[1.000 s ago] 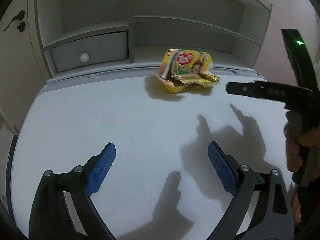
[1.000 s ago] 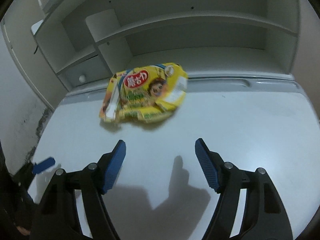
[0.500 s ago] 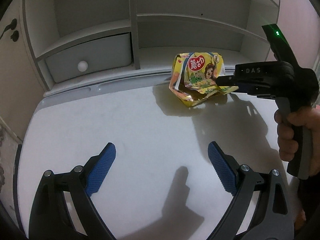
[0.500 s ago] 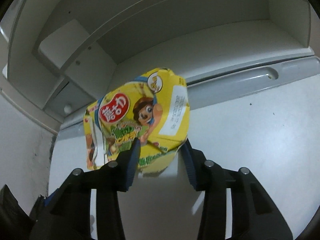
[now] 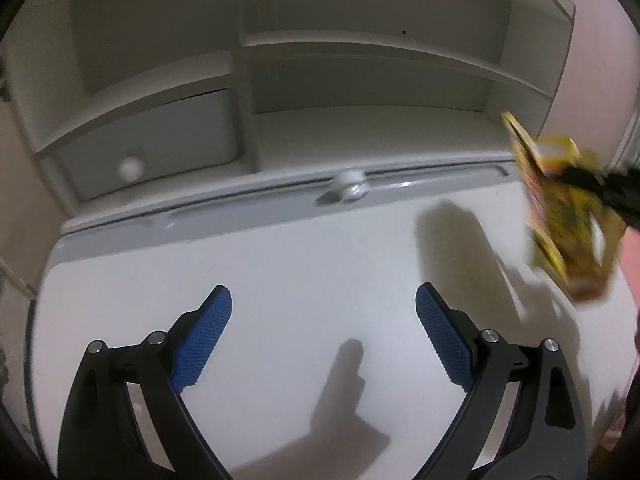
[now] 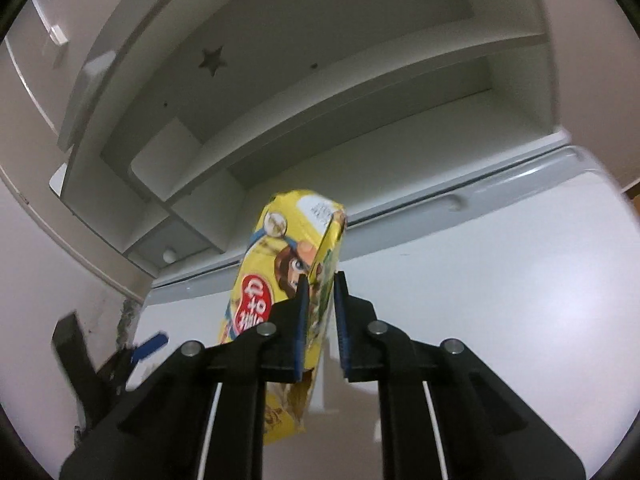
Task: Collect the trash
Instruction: 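Grasp the yellow snack bag with the right tool while the left tool grasps the white bottle cap, then carry both items over the black bin and open both tools to drop them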
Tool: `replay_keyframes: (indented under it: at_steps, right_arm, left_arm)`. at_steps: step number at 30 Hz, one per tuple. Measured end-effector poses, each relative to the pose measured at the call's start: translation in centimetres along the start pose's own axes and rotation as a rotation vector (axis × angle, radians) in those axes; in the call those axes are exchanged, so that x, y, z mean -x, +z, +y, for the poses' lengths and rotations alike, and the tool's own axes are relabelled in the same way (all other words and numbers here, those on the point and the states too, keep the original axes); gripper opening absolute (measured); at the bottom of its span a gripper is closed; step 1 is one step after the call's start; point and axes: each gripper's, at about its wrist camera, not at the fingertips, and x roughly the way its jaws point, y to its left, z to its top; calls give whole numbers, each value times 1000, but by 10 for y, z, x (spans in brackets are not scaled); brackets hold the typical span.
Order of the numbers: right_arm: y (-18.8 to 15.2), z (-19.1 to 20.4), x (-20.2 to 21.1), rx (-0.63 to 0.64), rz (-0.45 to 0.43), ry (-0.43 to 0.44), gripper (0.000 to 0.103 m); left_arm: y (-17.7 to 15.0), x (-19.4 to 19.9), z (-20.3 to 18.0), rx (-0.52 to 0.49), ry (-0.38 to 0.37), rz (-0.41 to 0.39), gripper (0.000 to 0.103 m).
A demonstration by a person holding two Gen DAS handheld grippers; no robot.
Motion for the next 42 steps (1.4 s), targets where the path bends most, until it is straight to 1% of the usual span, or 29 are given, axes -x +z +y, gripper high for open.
replay_keyframes:
  at_steps: [1,5,9,11,13,15,16,17,18,20,21,23,26,29,32,36,39,41,42]
  right_arm:
    - [-2,-7,6,-8,-6,-12,13]
    - [-11,-21,19,-15,-3,-33,13]
    - [-17,-38,27,-19,13,-40,13]
    - [-20,-41,26,-15,22,-40,13]
    - [-23,-43,27,-8,30,-42,13]
    - [-25,-44,25,-6,36,-43,13]
    - [-25,-44,25,-5,39,-44,13]
    - [-26,-44,25,-2,40,-45,13]
    - [-26,-45,26,0,40,-45,13]
    - [-27,-45,29,3,39,-50,13]
    - [-28,-46,30,4,39,-52,13]
    - [-29,-46,32,5,38,-57,13]
    - [-31,-48,40,6,32,-66,12]
    - [-35,-53,53,7,20,-80,12]
    - [-40,-61,76,6,-3,-104,12]
    - [-53,-80,119,-1,-44,-165,12]
    - [-68,-102,160,-23,-82,-224,12]
    - [-82,-121,193,-43,-116,-274,12]
    - [-89,-130,206,-56,-128,-294,12]
  left_arm:
    - [9,-8,-4,1,-5,4,91]
    - [45,-37,-22,5,26,4,90]
    - [63,-62,-29,29,53,27,90]
    - [67,-70,-30,42,69,33,84]
    - [69,-77,-34,30,78,44,81]
    - [70,-86,-37,35,79,75,70]
    - [70,-89,-37,41,79,90,63]
    - [70,-92,-37,45,83,103,61]
    - [71,-92,-37,52,85,93,59]
    - [72,-93,-38,55,102,95,37]
    - [73,-95,-39,57,101,102,32]
    - [72,-94,-42,48,108,101,32]
    - [71,-84,-42,38,124,79,31]
    - [66,-65,-52,35,97,62,31]
    - [58,-40,-74,-2,68,32,31]
    - [37,2,-120,-63,-9,-9,31]
    - [16,38,-171,-116,-97,-39,31]
    - [0,54,-201,-150,-136,-58,31]
    - [-11,68,-225,-183,-170,-72,31]
